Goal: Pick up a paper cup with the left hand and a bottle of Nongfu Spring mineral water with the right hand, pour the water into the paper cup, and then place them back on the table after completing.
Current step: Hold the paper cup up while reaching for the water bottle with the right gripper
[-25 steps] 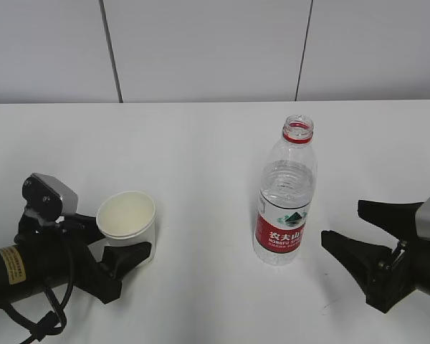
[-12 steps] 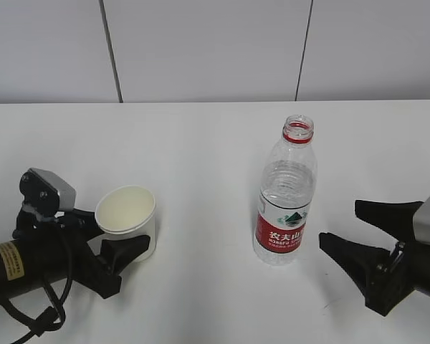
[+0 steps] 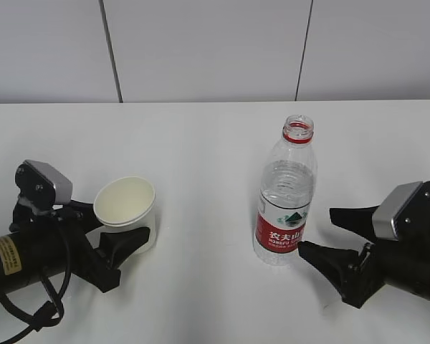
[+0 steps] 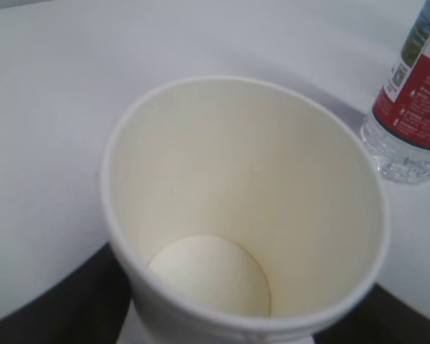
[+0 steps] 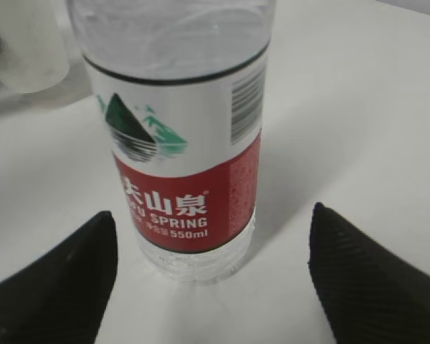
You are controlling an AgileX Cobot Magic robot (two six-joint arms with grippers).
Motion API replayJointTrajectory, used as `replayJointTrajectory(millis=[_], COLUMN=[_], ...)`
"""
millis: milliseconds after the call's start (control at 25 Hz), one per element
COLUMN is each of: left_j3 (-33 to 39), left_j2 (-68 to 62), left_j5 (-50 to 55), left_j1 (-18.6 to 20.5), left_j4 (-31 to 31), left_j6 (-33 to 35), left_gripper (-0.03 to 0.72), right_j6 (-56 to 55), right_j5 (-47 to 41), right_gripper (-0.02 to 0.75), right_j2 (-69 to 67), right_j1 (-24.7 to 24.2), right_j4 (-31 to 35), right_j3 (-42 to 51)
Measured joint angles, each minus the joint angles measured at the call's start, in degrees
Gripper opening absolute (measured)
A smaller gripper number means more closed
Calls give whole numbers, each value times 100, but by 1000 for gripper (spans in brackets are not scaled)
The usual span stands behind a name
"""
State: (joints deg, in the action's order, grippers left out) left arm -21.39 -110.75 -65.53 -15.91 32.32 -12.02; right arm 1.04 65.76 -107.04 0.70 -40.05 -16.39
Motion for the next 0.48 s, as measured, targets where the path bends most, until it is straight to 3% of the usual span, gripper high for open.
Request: replayJointTrajectory(millis=[160, 480], left_j3=[0, 0], left_j2=[0, 0], left_j5=[0, 0], left_j1=[0, 0], left_j4=[0, 0], left_j6=[0, 4], left_gripper=[448, 448], right_j6=[0, -41], right_j5=[0, 0], right_gripper=[667, 671], right_j2=[-348, -463], right_j1=[0, 0], right_j4=[-192, -772], right_j3=[-328, -750])
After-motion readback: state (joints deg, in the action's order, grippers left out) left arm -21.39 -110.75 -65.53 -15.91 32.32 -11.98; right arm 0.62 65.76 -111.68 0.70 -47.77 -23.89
